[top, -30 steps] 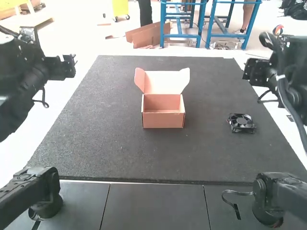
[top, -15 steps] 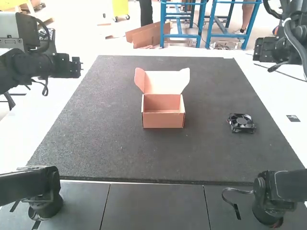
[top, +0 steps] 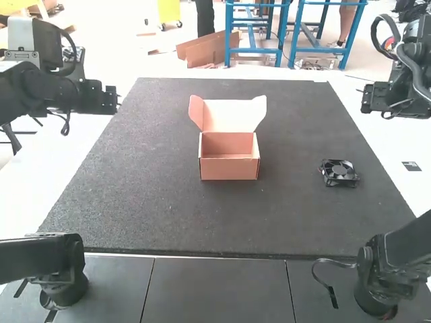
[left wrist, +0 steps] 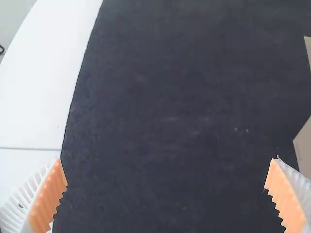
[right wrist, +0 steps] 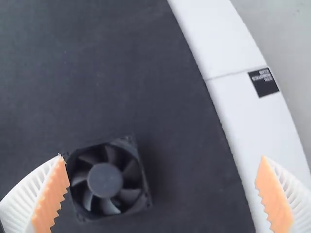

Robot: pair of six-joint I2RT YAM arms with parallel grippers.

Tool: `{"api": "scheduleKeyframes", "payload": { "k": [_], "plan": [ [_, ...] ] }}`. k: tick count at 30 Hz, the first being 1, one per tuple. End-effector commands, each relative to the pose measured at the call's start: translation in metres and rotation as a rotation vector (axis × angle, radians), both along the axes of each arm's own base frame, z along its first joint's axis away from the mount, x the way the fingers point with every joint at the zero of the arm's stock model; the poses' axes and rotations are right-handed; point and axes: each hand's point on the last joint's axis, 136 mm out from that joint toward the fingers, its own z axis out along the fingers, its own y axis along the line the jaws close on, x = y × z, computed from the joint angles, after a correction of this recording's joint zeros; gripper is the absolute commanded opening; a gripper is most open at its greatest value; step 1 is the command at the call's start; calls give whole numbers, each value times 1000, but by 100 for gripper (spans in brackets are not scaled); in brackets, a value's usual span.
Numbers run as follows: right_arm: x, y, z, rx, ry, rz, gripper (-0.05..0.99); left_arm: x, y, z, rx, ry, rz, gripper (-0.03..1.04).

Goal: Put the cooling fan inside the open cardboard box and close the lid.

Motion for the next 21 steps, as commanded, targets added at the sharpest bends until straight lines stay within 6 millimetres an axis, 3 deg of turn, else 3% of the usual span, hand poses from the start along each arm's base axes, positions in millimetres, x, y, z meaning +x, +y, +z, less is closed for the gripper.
{"api": "scheduleKeyframes", "payload": {
  "k": [1,6,9,15,21],
  "plan": [
    [-2,1,-30,-5,88,58,88,4,-8,25,-9,-50,-22,97],
    [-4,-7,-81,22,249,43,88,5,-22,25,-15,-46,-60,97],
    [0,-24,-98,31,298,16,88,8,-26,25,-18,-44,-70,97],
    [8,-36,-123,38,396,29,88,15,-26,25,-39,-51,-58,97],
    [21,-36,-134,109,433,54,88,19,-27,28,-39,-51,-58,97]
  ]
}}
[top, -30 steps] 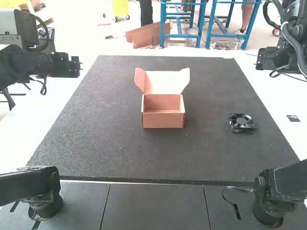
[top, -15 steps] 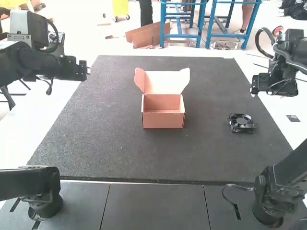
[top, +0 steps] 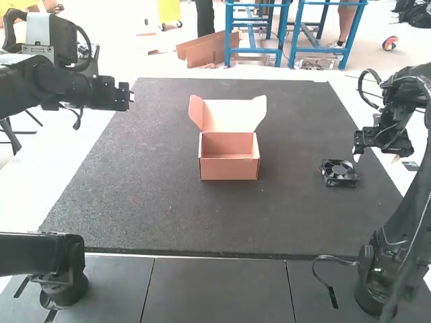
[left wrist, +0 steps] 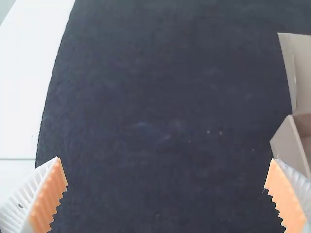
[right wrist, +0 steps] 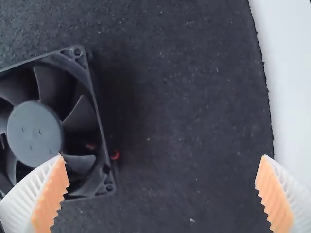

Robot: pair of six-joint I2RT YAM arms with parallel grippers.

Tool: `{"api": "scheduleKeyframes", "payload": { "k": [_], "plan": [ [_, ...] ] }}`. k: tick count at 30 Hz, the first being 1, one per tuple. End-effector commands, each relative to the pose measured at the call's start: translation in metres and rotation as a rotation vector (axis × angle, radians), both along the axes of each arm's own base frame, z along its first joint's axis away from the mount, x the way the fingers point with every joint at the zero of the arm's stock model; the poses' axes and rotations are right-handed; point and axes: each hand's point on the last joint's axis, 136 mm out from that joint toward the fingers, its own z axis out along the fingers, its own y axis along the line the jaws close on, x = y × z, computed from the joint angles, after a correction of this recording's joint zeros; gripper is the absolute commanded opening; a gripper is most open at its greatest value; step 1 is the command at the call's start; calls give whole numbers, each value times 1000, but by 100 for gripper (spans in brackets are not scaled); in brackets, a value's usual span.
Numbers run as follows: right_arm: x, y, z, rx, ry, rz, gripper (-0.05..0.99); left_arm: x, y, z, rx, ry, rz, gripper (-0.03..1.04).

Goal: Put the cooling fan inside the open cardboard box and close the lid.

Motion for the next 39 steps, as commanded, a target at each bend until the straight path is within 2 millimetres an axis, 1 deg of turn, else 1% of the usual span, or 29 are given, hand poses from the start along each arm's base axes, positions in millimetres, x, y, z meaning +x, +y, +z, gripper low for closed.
{"api": "scheduleKeyframes", "payload": {
  "k": [1,4,8,19,26,30,39],
  "plan": [
    [12,-4,4,43,-17,7,88,5,-2,24,-11,-55,1,97],
    [11,-5,-6,71,18,3,88,5,-2,23,-10,-52,1,97],
    [1,-3,-16,101,88,3,88,5,-2,24,-9,-52,0,97],
    [0,-2,-31,126,121,-7,88,6,-2,23,-10,-49,1,97],
    [3,-3,-36,125,121,-12,88,6,-2,23,-10,-49,1,97],
    [9,-6,-38,118,106,-15,88,6,-2,23,-10,-49,1,97],
    [18,-8,-36,107,70,-15,88,6,-2,21,-11,-44,1,97]
  ]
}}
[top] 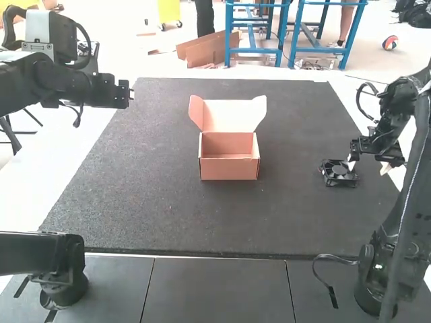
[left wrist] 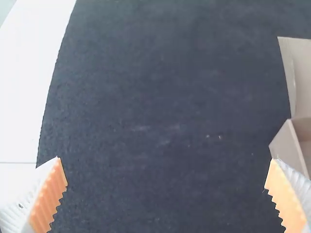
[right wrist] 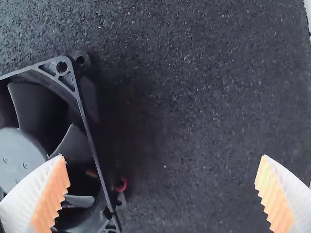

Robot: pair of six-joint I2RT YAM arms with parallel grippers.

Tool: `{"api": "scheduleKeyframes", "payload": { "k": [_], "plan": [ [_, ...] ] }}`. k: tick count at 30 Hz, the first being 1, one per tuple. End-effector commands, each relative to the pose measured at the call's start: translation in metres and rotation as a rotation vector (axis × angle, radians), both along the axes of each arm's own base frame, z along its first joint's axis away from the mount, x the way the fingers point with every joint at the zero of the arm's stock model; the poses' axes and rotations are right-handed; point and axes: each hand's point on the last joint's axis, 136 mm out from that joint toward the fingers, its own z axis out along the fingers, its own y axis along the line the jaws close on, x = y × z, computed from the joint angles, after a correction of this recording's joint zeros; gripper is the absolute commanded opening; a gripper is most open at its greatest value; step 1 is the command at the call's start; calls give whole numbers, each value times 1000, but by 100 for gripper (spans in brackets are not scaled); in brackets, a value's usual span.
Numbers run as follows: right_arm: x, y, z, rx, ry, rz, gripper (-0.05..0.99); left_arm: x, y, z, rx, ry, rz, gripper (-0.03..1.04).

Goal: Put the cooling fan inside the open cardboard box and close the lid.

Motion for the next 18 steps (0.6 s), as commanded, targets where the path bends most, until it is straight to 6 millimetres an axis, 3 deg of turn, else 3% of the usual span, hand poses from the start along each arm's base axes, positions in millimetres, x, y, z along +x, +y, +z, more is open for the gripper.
{"api": "scheduleKeyframes", "payload": {
  "k": [1,8,18],
  "plan": [
    [9,-8,9,-3,-34,-17,88,4,-2,17,-10,-38,1,97],
    [5,-8,0,-4,-8,-17,88,4,-2,18,-10,-41,1,97],
    [-15,-7,-20,-6,76,-15,87,4,0,17,-10,-34,6,97]
  ]
}}
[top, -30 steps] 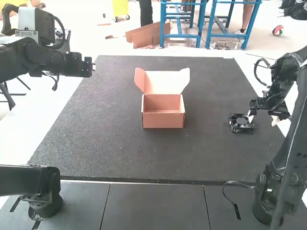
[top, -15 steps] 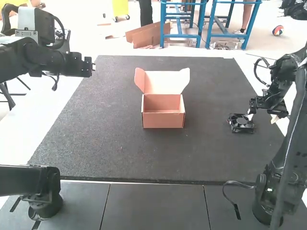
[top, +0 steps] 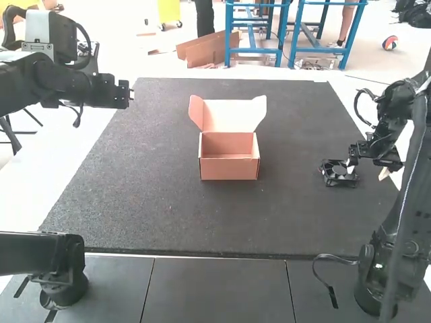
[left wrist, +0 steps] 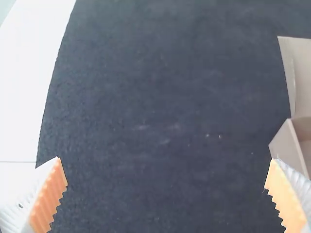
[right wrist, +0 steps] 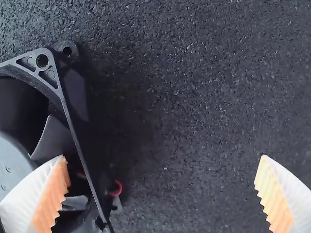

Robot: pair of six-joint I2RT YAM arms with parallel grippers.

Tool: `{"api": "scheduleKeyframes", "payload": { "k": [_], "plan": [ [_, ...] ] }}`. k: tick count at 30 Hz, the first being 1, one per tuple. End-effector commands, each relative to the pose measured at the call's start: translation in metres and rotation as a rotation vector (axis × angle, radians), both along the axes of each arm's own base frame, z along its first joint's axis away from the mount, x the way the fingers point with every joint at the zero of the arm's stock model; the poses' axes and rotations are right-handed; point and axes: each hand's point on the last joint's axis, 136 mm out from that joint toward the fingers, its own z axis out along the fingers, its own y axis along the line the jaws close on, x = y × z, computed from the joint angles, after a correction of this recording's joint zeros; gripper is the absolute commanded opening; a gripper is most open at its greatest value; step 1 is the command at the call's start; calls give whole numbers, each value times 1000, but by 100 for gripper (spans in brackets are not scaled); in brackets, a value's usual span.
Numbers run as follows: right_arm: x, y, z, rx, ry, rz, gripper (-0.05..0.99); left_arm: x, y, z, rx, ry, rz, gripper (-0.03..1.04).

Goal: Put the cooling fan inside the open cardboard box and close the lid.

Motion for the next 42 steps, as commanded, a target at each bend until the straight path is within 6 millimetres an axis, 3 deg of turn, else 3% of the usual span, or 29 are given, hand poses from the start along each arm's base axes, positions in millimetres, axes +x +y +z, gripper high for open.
{"api": "scheduleKeyframes", "payload": {
  "k": [1,3,8,12,16,19,22,27,32,36,42],
  "plan": [
    [-8,-7,-4,-14,23,-13,86,4,0,17,-8,-36,4,97],
    [-10,-6,-7,-11,27,-12,76,4,0,18,-8,-39,4,97],
    [-14,3,-13,33,31,-8,28,4,0,20,-10,-40,5,97],
    [-13,12,-15,71,22,-1,2,4,0,21,-8,-39,4,97],
    [0,19,-4,115,-28,-32,-1,3,-1,20,-8,-37,1,97],
    [21,23,25,153,-122,-55,-1,3,-1,18,-7,-34,2,97],
    [37,24,67,155,-229,-52,-1,3,-1,12,-6,-23,3,97],
    [32,34,126,178,-342,-62,-1,1,-1,-5,-3,7,2,97],
    [14,49,172,206,-417,-98,0,-2,-1,-20,-2,38,2,97],
    [8,76,205,244,-483,-142,0,-3,0,-32,1,56,4,97],
    [3,148,227,348,-497,-125,0,-4,1,-41,9,68,7,97]
  ]
}}
